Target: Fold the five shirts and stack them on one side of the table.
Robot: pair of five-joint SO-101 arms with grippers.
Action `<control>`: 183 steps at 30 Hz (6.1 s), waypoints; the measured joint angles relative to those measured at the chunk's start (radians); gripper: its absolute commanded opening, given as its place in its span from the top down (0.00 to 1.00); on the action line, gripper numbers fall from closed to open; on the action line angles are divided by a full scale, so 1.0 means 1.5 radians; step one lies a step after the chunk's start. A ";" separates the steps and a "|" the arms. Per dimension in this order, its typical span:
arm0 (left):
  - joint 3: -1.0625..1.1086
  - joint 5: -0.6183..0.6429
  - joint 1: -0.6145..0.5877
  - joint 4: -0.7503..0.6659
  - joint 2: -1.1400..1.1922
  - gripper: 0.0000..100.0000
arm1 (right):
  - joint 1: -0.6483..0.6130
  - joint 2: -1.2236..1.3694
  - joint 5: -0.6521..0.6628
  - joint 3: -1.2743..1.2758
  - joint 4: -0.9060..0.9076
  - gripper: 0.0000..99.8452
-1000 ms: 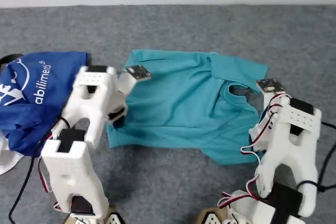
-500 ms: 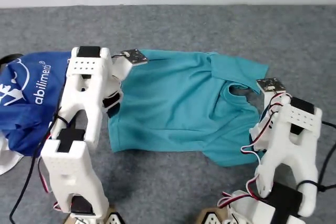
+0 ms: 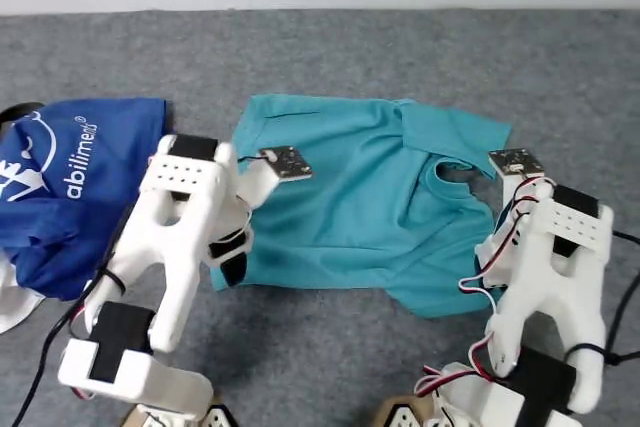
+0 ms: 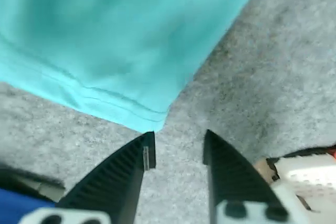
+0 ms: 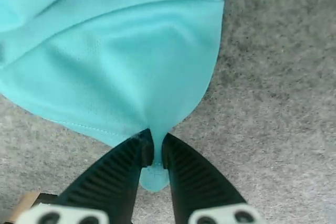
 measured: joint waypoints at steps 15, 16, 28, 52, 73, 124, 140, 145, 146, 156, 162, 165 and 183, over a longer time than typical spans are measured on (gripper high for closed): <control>0.133 0.016 -0.012 -0.207 -0.001 0.79 | 0.000 0.000 0.000 0.000 0.000 0.99; 0.133 0.018 -0.012 -0.212 0.005 0.79 | 0.000 0.000 0.000 0.000 0.000 0.99; 0.042 0.020 -0.027 -0.181 0.155 0.95 | 0.000 0.000 0.000 0.000 0.017 0.99; -0.249 0.187 -0.027 -0.096 -0.198 0.99 | -0.001 -0.021 0.000 -0.565 0.279 0.99; -0.683 0.186 -0.032 -0.081 -0.210 0.99 | -0.032 -0.082 0.082 -1.100 0.135 0.99; -0.163 0.098 0.035 -0.464 -0.081 0.99 | -0.031 0.195 0.228 -0.830 -0.108 0.99; -0.779 0.032 0.020 -0.366 0.394 0.99 | -0.047 0.398 0.227 -0.828 -0.501 0.99; -0.987 0.012 0.019 -0.231 0.517 0.99 | -0.052 0.409 0.227 -0.828 -0.495 0.99; -1.024 0.012 0.019 -0.200 0.535 0.99 | -0.052 0.409 0.227 -0.828 -0.481 0.99; -1.276 0.011 0.019 0.071 0.631 0.98 | -0.051 0.405 0.272 -0.828 -0.227 0.99; -1.281 0.011 0.024 0.082 0.631 0.98 | -0.044 0.360 0.273 -0.828 -0.013 0.99; -1.229 0.011 0.036 0.082 0.602 0.98 | -0.037 0.347 0.274 -0.828 0.059 0.99; -0.563 -0.040 0.055 0.080 0.280 0.98 | 0.046 0.301 0.308 -0.825 0.279 0.99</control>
